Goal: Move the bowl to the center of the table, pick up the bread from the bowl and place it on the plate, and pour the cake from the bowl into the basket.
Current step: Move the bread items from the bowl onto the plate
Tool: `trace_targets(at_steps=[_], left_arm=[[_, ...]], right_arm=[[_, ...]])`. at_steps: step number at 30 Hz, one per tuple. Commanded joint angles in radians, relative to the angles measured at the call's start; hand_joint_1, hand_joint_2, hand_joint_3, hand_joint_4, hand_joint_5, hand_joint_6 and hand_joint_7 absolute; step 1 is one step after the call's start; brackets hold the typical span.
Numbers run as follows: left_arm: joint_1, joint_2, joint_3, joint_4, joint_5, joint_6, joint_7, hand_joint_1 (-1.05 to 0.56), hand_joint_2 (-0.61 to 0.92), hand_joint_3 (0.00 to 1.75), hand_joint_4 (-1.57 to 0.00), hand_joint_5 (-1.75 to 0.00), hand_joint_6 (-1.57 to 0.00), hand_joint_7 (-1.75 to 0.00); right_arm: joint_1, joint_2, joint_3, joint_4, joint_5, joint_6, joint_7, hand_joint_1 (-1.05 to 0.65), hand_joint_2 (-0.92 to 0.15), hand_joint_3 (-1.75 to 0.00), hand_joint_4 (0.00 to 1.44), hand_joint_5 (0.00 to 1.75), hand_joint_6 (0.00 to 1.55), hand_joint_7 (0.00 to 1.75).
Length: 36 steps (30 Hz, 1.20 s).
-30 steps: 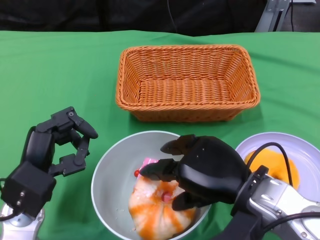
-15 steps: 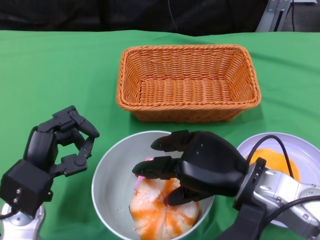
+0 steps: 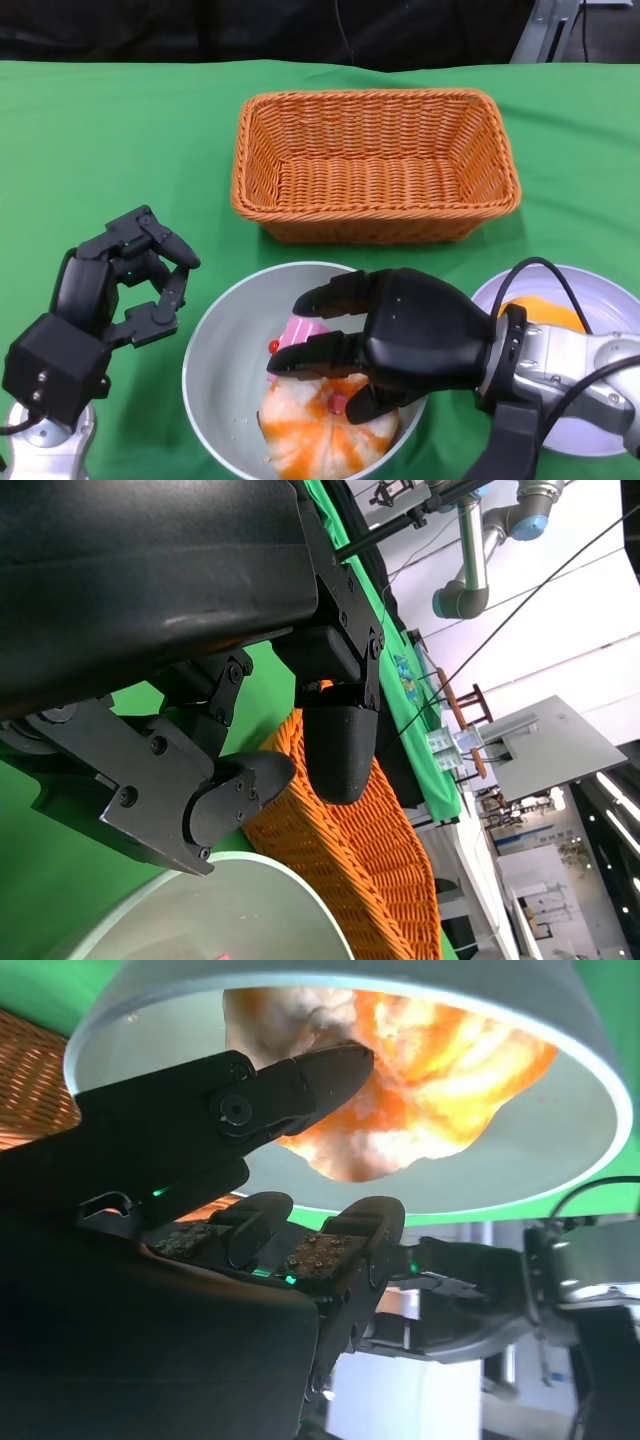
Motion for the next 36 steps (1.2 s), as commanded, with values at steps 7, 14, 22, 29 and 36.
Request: trace_targets(at_steps=[7, 14, 22, 29, 36], left_arm=[[0.009, -0.008, 0.011, -0.004, -0.028, -0.008, -0.021, -0.06, 0.65, 0.96, -0.76, -1.61, -0.73, -1.38], [0.009, -0.002, 0.008, 0.004, -0.011, -0.024, -0.018, -0.05, 0.62, 1.01, -0.76, -1.59, -0.72, -1.37], [0.014, 0.003, 0.009, -0.005, 0.004, -0.028, -0.007, -0.06, 0.63, 1.0, -0.78, -1.61, -0.73, -1.41], [0.023, 0.004, 0.008, -0.026, 0.026, -0.007, 0.023, -0.04, 0.62, 1.03, -0.78, -1.62, -0.73, -1.41], [0.022, 0.017, 0.006, -0.027, 0.071, -0.007, 0.076, -0.04, 0.61, 1.06, -0.79, -1.61, -0.74, -1.41]], right_arm=[[-0.066, 0.021, 0.066, 0.096, -0.05, -0.036, -0.115, -0.73, -0.83, 0.0, 0.62, 0.01, 0.69, 0.01], [-0.09, 0.043, 0.11, 0.132, -0.086, -0.019, -0.174, -0.71, -0.86, -0.01, 0.62, 0.02, 0.7, 0.01], [-0.099, 0.054, 0.153, 0.148, -0.116, 0.016, -0.209, -0.69, -0.9, -0.01, 0.66, 0.04, 0.74, 0.02], [-0.104, 0.057, 0.185, 0.164, -0.137, 0.057, -0.235, -0.7, -0.87, 0.0, 0.69, 0.07, 0.78, 0.02], [-0.102, 0.057, 0.191, 0.171, -0.119, 0.067, -0.251, -0.64, -0.82, 0.0, 0.74, 0.12, 0.88, 0.04]])
